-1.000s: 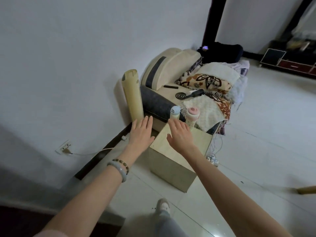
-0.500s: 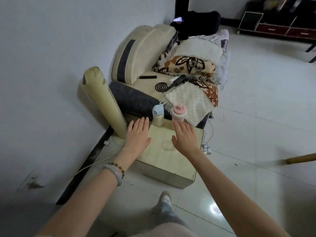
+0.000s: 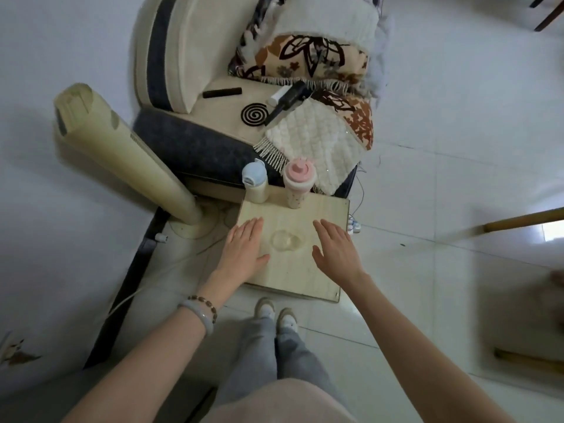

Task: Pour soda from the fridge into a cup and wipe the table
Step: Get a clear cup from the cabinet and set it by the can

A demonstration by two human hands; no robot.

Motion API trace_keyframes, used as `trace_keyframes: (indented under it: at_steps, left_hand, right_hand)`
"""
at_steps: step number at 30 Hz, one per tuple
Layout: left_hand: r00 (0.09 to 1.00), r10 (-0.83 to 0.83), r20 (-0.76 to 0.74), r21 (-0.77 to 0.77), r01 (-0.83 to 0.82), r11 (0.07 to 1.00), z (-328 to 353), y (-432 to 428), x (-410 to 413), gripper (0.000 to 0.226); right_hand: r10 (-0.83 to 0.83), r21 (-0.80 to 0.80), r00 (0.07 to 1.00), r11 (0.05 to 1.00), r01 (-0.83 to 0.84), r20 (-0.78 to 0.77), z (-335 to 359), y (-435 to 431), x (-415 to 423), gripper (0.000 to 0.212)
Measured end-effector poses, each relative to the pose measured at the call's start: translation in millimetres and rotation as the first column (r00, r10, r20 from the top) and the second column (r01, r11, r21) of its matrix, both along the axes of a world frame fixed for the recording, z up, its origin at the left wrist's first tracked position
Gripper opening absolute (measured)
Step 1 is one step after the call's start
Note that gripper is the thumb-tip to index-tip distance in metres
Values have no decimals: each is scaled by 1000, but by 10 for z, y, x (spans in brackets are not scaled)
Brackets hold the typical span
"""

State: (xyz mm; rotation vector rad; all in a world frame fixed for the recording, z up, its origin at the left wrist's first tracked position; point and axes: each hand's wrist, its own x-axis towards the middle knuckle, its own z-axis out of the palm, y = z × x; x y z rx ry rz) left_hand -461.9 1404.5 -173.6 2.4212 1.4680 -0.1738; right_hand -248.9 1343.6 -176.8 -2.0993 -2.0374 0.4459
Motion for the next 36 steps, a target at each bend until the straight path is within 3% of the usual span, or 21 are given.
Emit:
trace_keyframes:
  at_steps: [9, 13, 19, 28, 36]
  left_hand:
    - [995, -26, 101, -110, 38, 993, -905, 318, 177, 85]
    - [986, 48, 158, -210, -14, 978, -1412, 405, 321, 74]
    - [958, 178, 226, -330, -97, 939, -1933, 410, 505, 76]
    - [942, 157, 298, -297, -65, 953, -2004, 468, 660, 58]
    - [957, 92, 275, -241, -24, 970, -1440, 468, 628, 59]
  right_hand:
    - [-192, -133, 964, 977, 169, -186, -921, 200, 62, 59]
    - [-386, -274, 867, 912, 307, -316, -1351, 325, 51, 62]
    - [-557, -459, 714, 812, 360, -425, -1866, 366, -25, 65]
    - [-638, -543, 604, 755, 368, -478, -1973, 378, -56, 56]
    - [-653, -518, 556, 753, 406, -514, -1421, 344, -75, 57]
